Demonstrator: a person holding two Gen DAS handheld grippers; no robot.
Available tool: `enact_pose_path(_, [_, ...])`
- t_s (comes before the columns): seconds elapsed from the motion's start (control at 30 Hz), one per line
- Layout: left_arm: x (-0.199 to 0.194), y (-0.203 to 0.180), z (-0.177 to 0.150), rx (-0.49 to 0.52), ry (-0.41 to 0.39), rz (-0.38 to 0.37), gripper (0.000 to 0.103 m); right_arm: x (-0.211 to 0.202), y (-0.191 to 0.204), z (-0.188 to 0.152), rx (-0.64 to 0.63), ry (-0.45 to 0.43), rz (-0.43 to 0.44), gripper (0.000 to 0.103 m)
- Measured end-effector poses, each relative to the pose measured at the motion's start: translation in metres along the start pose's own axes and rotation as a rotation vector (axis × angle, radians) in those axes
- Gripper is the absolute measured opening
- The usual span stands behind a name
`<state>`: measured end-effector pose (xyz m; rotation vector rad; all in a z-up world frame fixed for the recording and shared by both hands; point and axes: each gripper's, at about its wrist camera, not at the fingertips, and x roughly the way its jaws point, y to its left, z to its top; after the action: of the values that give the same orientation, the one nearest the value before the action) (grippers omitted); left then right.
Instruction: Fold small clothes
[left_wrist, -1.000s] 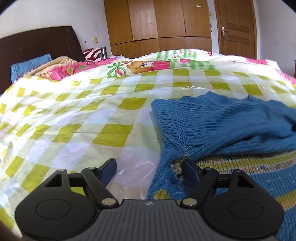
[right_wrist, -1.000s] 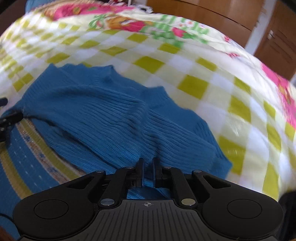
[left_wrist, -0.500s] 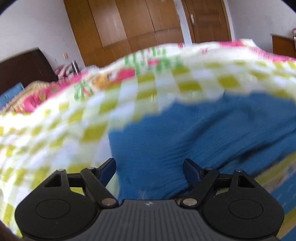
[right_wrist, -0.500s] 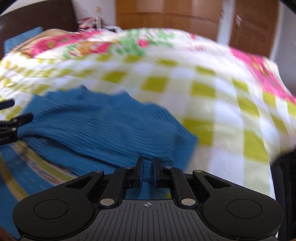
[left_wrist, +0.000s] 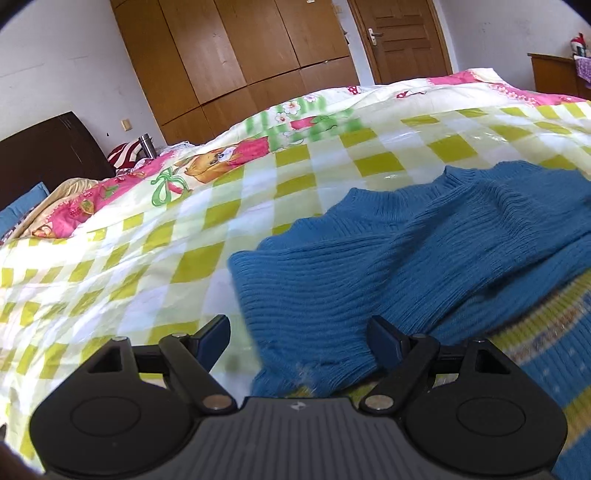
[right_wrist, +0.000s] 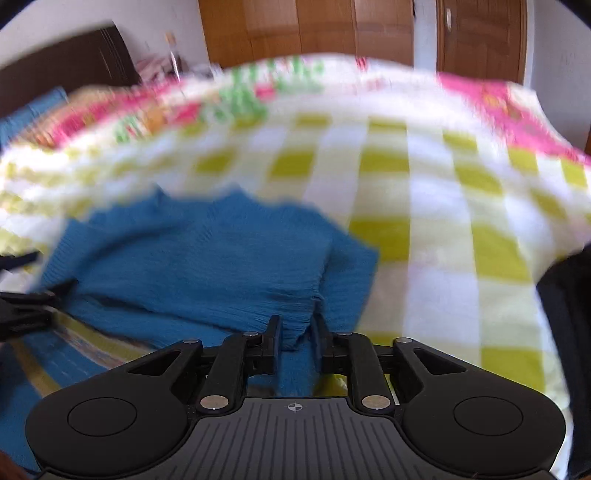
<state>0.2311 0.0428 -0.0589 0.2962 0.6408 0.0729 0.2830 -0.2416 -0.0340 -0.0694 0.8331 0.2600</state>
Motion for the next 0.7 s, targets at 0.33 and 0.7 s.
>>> enact_pose_path(0.33, [-0.081, 0.056, -0.059, -0.106, 0.168, -0.084, 0.094, -0.093, -0.002, -0.066, 0.097, 0.146, 0.133, 0.021])
enact_pose_path(0.7, [-0.119, 0.065, -0.104, -0.178, 0.363, -0.273, 0.094, -0.117, 0.005, -0.13, 0.226, 0.258, 0.267, 0.029])
